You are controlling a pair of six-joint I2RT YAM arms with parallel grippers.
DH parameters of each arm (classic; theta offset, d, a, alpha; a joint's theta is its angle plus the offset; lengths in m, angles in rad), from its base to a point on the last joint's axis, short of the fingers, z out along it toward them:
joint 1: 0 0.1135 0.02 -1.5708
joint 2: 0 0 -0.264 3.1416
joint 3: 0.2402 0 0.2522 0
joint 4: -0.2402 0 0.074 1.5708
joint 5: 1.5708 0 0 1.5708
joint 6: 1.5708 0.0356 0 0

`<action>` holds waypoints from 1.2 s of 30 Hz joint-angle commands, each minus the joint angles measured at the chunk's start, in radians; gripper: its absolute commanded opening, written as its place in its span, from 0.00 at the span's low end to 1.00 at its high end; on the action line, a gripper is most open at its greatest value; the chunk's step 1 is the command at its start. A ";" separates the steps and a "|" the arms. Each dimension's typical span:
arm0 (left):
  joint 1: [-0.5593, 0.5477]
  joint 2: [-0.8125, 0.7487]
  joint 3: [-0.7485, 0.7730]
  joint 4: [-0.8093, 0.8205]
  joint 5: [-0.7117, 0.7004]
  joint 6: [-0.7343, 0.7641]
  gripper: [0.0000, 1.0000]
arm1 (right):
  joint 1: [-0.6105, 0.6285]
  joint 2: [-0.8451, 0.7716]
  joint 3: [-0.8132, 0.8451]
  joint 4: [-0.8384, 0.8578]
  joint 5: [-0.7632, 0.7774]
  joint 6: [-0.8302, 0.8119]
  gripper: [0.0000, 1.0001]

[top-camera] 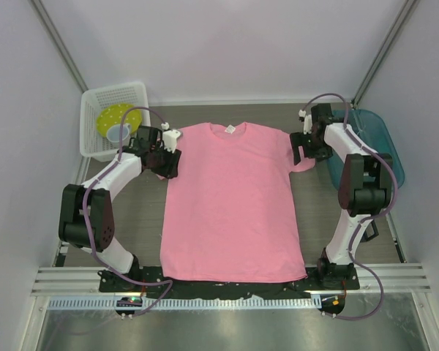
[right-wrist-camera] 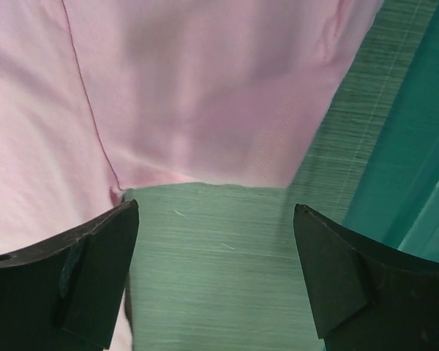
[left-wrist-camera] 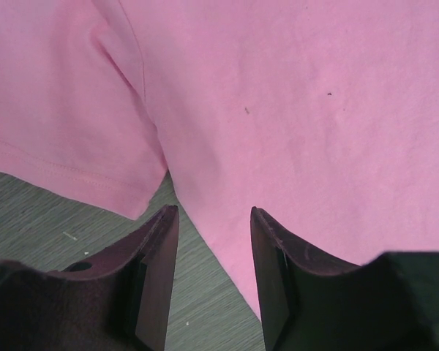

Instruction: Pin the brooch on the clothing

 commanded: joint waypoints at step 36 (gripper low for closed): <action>0.010 0.041 0.067 0.038 -0.055 -0.005 0.45 | 0.034 -0.098 -0.061 0.114 0.097 0.158 0.40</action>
